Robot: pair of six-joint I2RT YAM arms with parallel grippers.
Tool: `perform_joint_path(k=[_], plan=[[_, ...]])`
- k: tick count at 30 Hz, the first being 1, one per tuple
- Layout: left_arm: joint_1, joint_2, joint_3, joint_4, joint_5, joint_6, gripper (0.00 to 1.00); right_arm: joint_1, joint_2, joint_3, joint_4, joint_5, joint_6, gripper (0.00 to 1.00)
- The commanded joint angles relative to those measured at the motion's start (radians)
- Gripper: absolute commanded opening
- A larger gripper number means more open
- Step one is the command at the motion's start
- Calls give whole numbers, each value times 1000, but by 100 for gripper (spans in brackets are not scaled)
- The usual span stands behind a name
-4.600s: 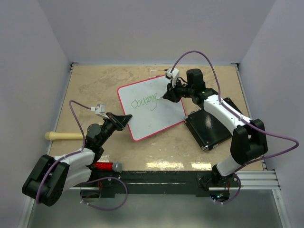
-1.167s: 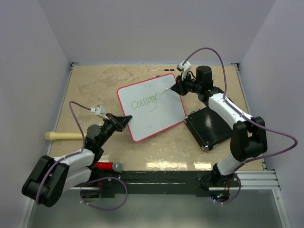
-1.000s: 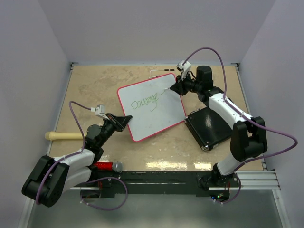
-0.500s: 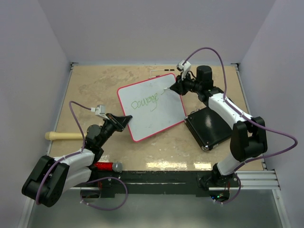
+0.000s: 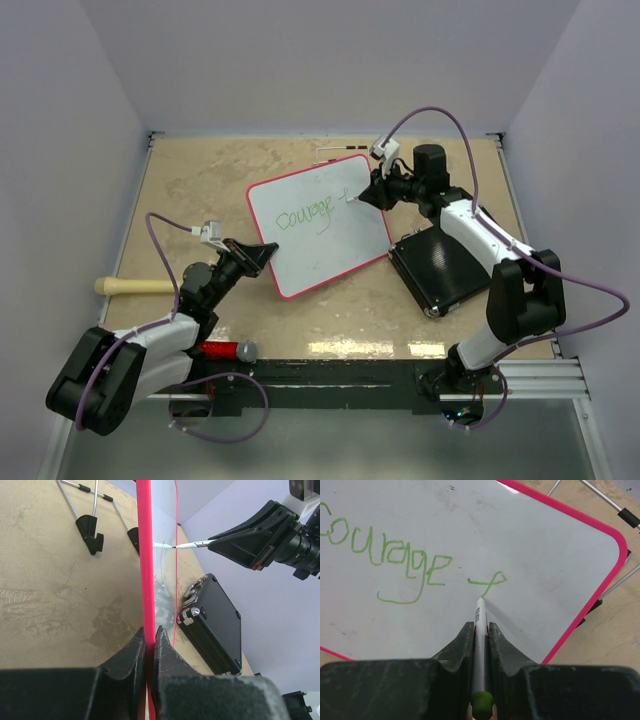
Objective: Write a sentence on the whiteboard
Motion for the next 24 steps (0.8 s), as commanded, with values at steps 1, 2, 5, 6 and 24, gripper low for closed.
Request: perform_joint_path(k=[1, 2, 5, 6, 24], plan=[[-8, 19, -17, -42, 70, 151, 0, 0, -32, -4, -34, -6, -32, 0], [-10, 17, -17, -43, 70, 151, 0, 0, -29, 2, -31, 3, -27, 0], [-11, 16, -16, -46, 71, 153, 0, 0, -32, 13, -11, 46, -13, 0], [-10, 16, -14, -46, 71, 153, 0, -3, -33, 16, 1, 52, -10, 0], [-8, 22, -10, -48, 73, 156, 0, -14, -7, 51, 55, 140, 39, 0]])
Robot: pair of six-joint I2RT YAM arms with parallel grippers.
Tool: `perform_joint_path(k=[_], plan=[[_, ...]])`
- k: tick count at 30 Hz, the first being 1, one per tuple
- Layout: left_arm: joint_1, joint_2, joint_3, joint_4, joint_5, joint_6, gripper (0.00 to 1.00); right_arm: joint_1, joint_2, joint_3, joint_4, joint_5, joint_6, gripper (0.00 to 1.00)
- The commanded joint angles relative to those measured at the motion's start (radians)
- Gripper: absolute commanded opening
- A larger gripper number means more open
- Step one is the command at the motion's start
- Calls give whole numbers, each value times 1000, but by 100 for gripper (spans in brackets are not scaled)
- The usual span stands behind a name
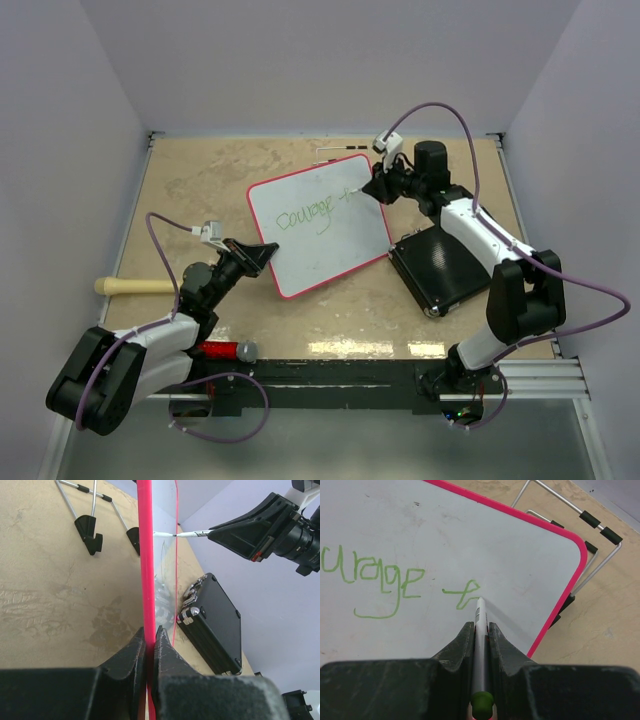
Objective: Write a sentence on the whiteboard
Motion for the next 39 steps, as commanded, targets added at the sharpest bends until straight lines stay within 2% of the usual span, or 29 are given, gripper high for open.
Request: perform_joint_path(k=[1, 11, 20, 27, 32, 39], plan=[[-8, 21, -10, -49, 69, 152, 0, -14, -6, 34, 31, 48, 11, 0], [-8, 22, -13, -47, 70, 152, 0, -15, -19, 2, -36, -34, -47, 0], [-8, 26, -14, -43, 73, 150, 0, -11, -11, 26, -29, -97, -21, 0], [-8, 22, -14, -43, 72, 150, 0, -11, 20, 69, -15, -87, 11, 0], [-8, 26, -16, -46, 70, 152, 0, -14, 14, 65, -7, -14, 14, 0], [-8, 26, -17, -46, 70, 152, 0, -46, -48, 28, -3, -66, 0, 0]])
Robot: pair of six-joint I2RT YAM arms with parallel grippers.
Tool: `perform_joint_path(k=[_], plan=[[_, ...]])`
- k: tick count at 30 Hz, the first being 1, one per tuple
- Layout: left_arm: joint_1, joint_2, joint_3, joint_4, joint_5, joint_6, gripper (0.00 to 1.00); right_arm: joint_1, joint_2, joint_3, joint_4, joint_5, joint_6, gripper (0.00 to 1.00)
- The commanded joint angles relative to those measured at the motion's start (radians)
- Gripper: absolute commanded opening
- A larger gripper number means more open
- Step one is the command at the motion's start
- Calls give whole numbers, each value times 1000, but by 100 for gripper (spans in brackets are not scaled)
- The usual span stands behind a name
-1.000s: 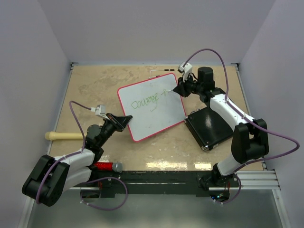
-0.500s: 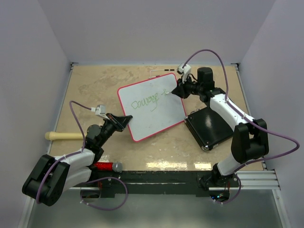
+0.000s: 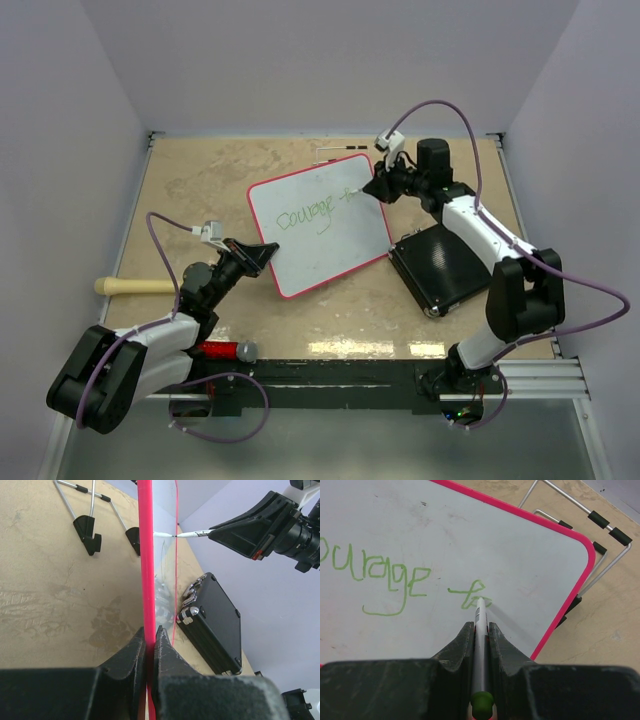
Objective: Write a sentence on the whiteboard
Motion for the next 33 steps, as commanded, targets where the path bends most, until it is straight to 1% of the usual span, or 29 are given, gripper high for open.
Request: perform_joint_path(k=[1, 5, 13, 18, 20, 27, 33], plan=[[-8, 14, -17, -56, 68, 151, 0, -35, -74, -3, 39, -35, 16, 0], [-8, 9, -20, -59, 68, 150, 0, -61, -98, 3, 95, -42, 53, 0], [-8, 9, -19, -56, 74, 150, 0, -74, 6, 64, 92, -31, 62, 0], [-8, 17, -17, -55, 78, 153, 0, -71, 37, 83, 93, -25, 76, 0], [-8, 20, -17, -50, 80, 154, 0, -72, 49, 87, 118, -25, 83, 0], [-8, 24, -11, -48, 85, 156, 0, -71, 58, 78, 119, -43, 73, 0], [-8, 26, -10, -50, 80, 156, 0, -71, 55, 58, 60, -58, 25, 0]])
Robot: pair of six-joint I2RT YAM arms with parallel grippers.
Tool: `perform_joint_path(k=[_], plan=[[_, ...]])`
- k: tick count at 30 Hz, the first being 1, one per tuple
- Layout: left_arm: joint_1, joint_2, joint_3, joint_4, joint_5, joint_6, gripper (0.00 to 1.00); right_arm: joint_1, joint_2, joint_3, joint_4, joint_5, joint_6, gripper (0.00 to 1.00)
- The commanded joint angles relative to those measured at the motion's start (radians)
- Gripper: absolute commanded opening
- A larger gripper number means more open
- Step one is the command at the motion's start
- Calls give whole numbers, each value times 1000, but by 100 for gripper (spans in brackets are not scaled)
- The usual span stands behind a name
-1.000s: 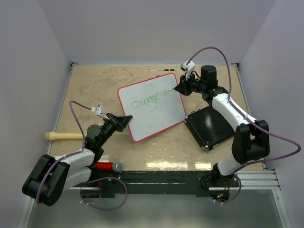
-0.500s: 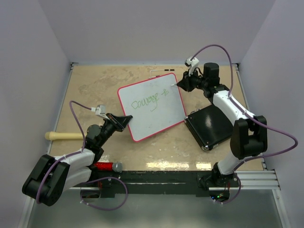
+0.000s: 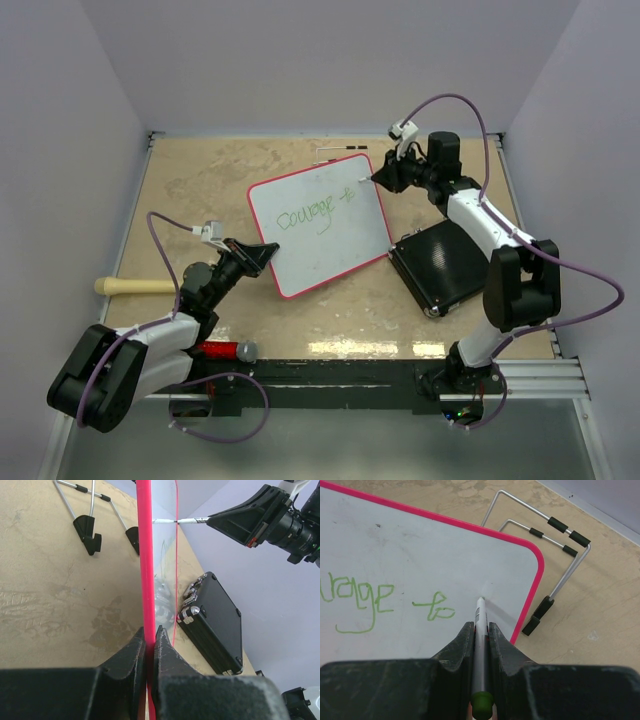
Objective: Write a sentence on the whiteboard
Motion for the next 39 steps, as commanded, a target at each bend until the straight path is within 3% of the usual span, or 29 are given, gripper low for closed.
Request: perform_joint_path(k=[1, 14, 29, 39], plan=[[-8, 19, -11, -57, 74, 150, 0, 4, -11, 13, -31, -33, -46, 0], [-10, 25, -17, -45, 74, 145, 0, 2, -84, -87, -102, -53, -116, 0], [-8, 25, -20, -43, 76, 145, 0, 2, -26, 6, -5, 19, -21, 0], [-8, 22, -20, -46, 74, 147, 0, 2, -34, -26, -60, 53, -79, 0]])
